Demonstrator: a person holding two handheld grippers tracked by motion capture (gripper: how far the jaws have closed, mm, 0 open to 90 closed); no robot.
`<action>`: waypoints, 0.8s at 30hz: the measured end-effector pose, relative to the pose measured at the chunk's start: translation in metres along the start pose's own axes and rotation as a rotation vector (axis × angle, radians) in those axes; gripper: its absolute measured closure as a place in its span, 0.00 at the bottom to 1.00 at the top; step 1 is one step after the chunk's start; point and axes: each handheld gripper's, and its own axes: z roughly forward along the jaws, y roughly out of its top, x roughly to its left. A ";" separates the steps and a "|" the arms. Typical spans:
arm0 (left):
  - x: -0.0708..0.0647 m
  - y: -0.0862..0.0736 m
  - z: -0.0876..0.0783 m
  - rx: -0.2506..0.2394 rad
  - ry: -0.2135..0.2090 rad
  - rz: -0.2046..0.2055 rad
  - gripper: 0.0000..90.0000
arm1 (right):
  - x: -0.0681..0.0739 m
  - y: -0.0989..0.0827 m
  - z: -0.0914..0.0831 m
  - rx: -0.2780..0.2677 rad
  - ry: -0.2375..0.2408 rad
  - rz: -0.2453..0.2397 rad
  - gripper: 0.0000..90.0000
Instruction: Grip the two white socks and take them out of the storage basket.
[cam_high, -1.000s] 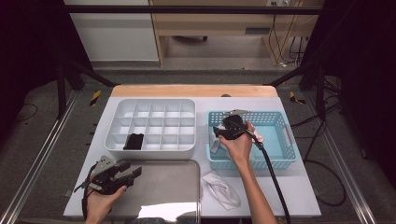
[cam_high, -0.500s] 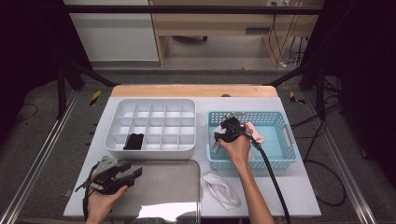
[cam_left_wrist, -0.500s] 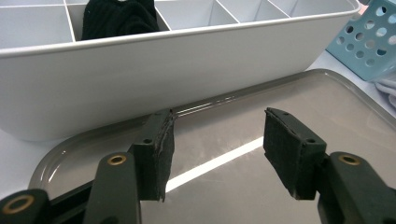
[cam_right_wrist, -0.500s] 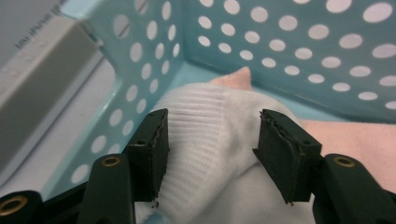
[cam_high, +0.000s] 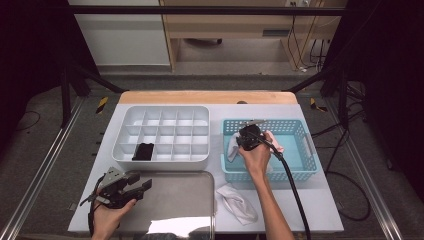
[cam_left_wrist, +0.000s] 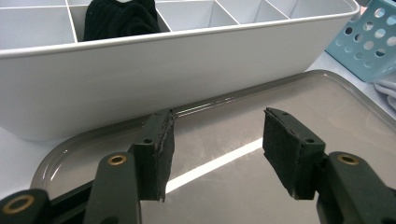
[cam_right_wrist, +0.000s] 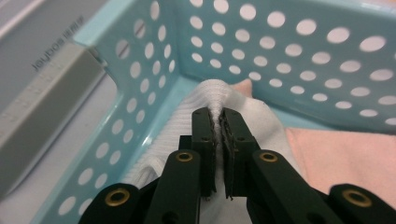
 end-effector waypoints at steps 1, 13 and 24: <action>0.000 0.000 0.000 -0.001 -0.001 -0.001 0.47 | 0.000 0.000 -0.001 -0.011 0.001 -0.007 0.95; 0.000 0.000 0.000 0.003 0.001 0.001 0.48 | -0.010 0.014 -0.051 -0.187 0.063 0.033 0.95; -0.001 0.000 -0.001 0.003 0.005 0.000 0.49 | -0.017 0.014 -0.098 -0.300 0.099 0.036 0.95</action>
